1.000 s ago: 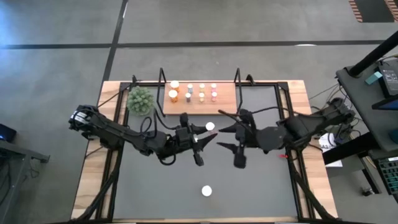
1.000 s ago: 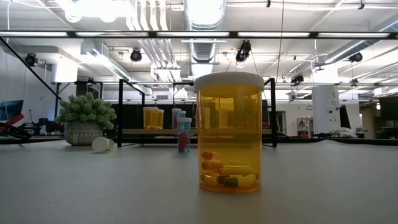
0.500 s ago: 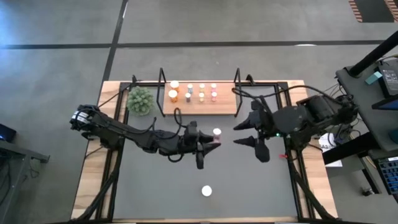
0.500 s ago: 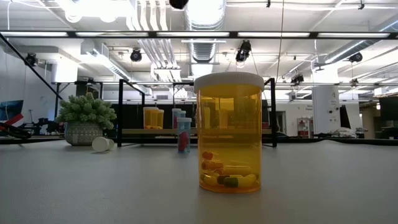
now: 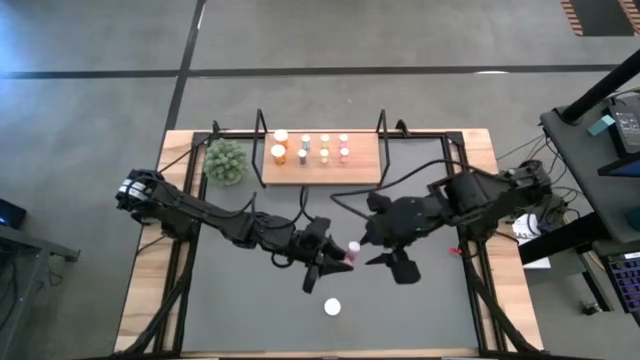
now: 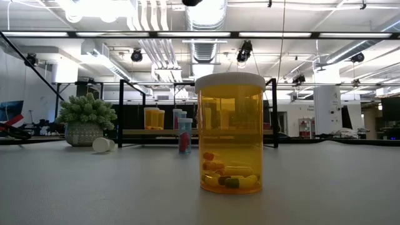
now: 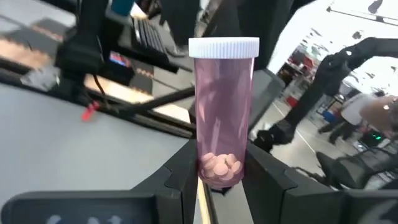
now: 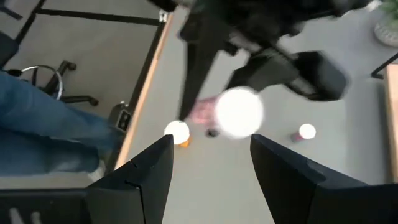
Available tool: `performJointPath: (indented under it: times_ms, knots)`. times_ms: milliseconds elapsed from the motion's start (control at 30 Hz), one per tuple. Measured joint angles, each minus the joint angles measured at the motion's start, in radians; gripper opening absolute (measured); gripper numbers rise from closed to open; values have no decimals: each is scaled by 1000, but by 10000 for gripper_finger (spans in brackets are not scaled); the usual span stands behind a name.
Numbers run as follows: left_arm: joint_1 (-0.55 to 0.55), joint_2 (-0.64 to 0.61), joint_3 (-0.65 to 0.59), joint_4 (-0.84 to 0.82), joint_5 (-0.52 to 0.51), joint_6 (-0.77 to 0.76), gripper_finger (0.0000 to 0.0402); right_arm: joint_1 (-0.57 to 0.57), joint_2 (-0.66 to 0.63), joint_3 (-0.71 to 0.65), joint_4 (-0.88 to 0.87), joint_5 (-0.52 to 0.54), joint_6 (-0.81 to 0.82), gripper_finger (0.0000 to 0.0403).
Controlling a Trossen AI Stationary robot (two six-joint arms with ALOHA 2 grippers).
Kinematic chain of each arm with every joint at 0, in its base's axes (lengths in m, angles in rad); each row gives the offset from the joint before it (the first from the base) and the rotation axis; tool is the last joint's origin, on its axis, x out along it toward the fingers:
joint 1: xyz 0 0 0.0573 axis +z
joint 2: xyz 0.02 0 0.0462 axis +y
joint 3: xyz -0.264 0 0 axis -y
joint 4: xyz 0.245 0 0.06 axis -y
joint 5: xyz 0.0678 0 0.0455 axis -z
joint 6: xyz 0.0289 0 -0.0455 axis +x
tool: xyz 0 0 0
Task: Pick and place medicine bottles onto shelf by color
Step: Put the pink pill bottle on the shelf aligned with the other pink pill bottles
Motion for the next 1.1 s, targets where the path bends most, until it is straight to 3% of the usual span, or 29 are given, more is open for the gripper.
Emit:
performJointPath:
  times_ms: [267, 433, 767, 1100]
  knots:
    - [-25, 0, -1, -24, 43, -17, 85, -24, 85, 89, -27, -9, -40, 206]
    - [-24, 0, -2, -9, 39, -14, 85, -24, 137, 122, -22, -96, -51, 206]
    - [-24, 0, -5, -13, 50, -14, 85, -24, 173, 154, -24, -102, -82, 203]
    - [-24, -2, -10, -14, 52, -14, 85, -26, 159, 154, -32, -102, -80, 150]
